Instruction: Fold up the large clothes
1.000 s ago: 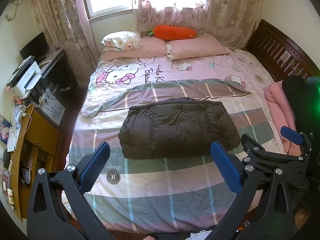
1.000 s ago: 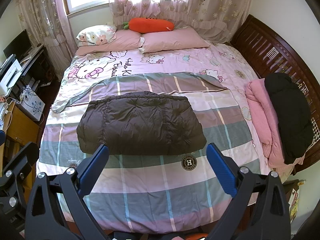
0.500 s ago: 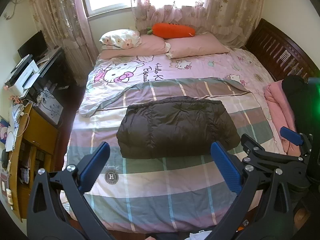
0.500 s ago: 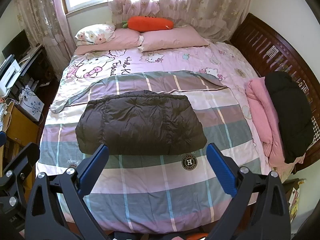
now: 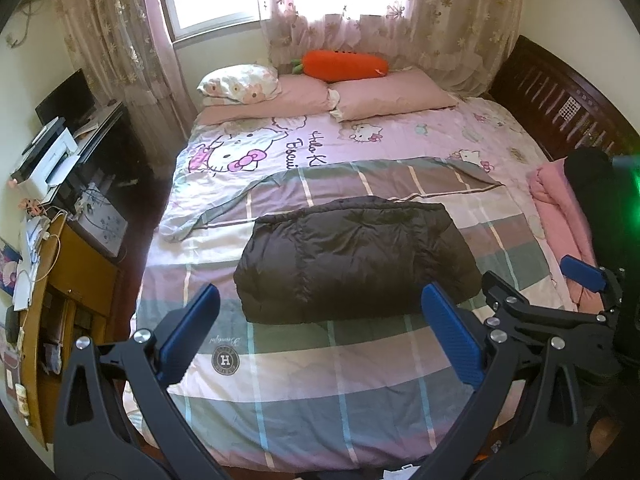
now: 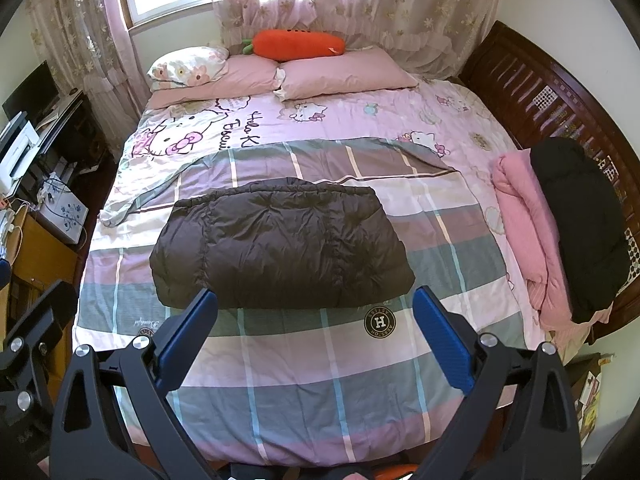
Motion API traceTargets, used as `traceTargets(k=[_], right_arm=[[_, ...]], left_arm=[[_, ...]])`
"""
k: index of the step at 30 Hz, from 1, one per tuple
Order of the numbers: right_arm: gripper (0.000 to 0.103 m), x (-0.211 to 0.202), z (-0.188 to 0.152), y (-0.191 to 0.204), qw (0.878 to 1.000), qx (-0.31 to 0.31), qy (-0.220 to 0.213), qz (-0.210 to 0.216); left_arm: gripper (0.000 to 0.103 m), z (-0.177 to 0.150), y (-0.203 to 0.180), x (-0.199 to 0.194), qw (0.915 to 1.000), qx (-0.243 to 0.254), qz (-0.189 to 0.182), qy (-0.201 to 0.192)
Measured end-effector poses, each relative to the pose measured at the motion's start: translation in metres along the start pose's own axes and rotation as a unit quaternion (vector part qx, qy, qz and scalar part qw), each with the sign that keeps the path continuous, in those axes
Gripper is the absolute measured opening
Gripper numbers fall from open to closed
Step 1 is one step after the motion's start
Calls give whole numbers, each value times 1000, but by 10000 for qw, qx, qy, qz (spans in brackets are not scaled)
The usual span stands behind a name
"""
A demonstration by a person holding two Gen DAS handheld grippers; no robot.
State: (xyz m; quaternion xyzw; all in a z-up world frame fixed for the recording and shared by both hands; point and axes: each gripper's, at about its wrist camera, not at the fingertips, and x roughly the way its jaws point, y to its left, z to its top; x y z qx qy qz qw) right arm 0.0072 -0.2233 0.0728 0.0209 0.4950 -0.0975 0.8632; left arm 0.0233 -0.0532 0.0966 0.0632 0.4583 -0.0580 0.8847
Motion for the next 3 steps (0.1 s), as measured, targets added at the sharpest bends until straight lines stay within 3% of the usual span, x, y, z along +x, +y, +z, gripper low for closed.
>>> traceTargets(k=[3], right_arm=[[99, 0, 0, -2, 10000, -7, 2, -1]], left_arm=[[101, 1, -1, -1, 10000, 9, 3, -24]])
